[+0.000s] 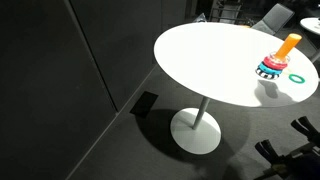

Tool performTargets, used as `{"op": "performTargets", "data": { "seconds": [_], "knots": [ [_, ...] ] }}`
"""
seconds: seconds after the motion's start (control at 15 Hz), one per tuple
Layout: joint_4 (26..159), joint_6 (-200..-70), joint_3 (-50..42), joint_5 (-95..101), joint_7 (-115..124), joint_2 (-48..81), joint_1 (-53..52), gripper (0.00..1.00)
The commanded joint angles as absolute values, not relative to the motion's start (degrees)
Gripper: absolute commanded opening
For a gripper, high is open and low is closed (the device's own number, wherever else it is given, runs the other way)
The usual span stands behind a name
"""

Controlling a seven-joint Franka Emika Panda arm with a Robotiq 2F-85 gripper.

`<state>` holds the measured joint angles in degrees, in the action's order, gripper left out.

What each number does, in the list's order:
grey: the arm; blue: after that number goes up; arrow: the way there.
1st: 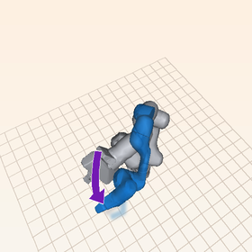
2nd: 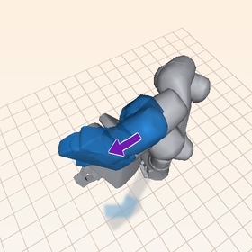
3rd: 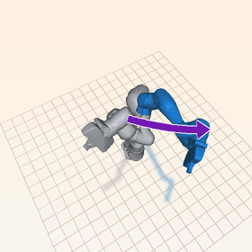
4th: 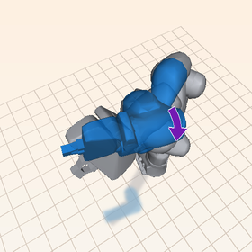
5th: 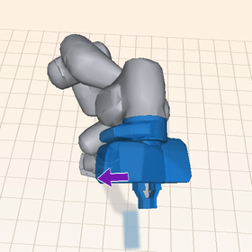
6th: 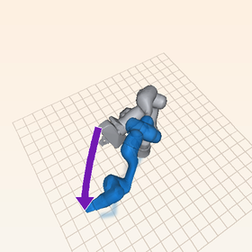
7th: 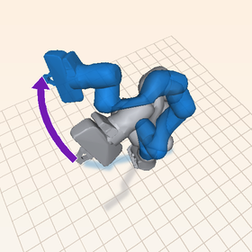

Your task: Put the dark green thing on the ring toss

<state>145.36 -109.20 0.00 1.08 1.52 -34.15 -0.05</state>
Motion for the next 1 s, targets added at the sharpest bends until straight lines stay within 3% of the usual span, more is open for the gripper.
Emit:
{"op": "performTargets", "data": {
  "seconds": [0.0,0.93],
  "knots": [
    [145.3,-109.1,0.1,1.0,1.4,-34.1,0.1,1.0],
    [145.5,-111.1,0.3,1.9,2.4,-33.0,0.8,1.0]
  ]
}}
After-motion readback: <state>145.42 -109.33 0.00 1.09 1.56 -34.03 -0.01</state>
